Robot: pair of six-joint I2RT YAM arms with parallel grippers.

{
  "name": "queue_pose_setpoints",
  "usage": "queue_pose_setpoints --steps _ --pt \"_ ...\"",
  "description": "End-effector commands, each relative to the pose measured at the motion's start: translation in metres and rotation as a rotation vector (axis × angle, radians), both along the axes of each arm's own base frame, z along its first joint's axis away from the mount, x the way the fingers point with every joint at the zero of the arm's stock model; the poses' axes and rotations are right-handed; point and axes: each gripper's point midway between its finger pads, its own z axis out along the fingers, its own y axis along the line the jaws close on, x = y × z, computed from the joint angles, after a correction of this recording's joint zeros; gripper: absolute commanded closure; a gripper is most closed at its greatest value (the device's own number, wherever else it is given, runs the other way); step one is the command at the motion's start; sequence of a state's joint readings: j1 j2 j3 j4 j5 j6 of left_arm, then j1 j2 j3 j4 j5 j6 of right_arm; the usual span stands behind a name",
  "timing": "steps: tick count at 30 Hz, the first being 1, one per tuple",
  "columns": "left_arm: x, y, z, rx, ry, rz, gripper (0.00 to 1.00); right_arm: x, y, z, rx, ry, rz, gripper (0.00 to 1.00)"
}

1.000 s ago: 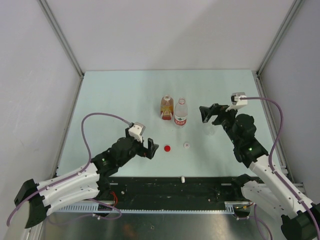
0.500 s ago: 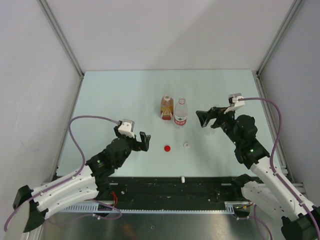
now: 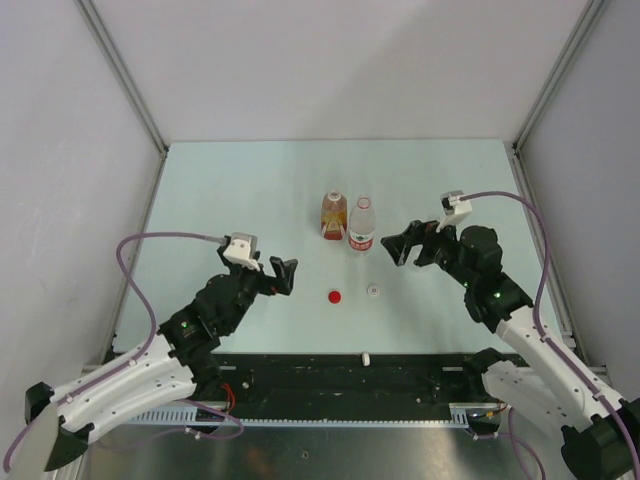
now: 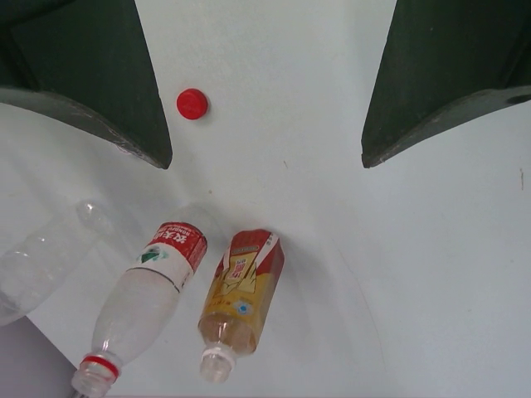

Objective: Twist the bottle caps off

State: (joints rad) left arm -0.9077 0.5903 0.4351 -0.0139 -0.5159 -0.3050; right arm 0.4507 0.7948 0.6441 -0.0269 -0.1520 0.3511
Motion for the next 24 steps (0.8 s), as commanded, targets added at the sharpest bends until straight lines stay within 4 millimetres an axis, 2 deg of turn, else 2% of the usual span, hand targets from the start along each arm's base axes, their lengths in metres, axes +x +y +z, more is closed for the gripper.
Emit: queue_pose_setpoints --steps 1,7,11,16,24 --pt "-0.001 -0.004 0.034 -0.019 -0.058 -0.032 0.01 -0.006 0.013 0.010 0.037 0.027 0.063 0.01" --pt "-0.009 -0.008 0.051 -0.078 -0.067 -0.079 0.01 -0.011 0.018 -0.011 0.012 0.113 0.080 0.01" --pt "-0.014 -0.003 0.059 -0.131 -0.081 -0.077 0.01 -0.015 0.019 -0.029 -0.018 0.178 0.089 0.01" --pt "-0.016 0.008 0.046 -0.146 -0.078 -0.037 0.01 -0.017 0.017 -0.043 -0.056 0.223 0.087 0.01" --pt "-0.015 0.000 0.020 -0.143 -0.005 -0.043 0.01 -0.017 0.010 -0.051 -0.100 0.233 0.062 0.01"
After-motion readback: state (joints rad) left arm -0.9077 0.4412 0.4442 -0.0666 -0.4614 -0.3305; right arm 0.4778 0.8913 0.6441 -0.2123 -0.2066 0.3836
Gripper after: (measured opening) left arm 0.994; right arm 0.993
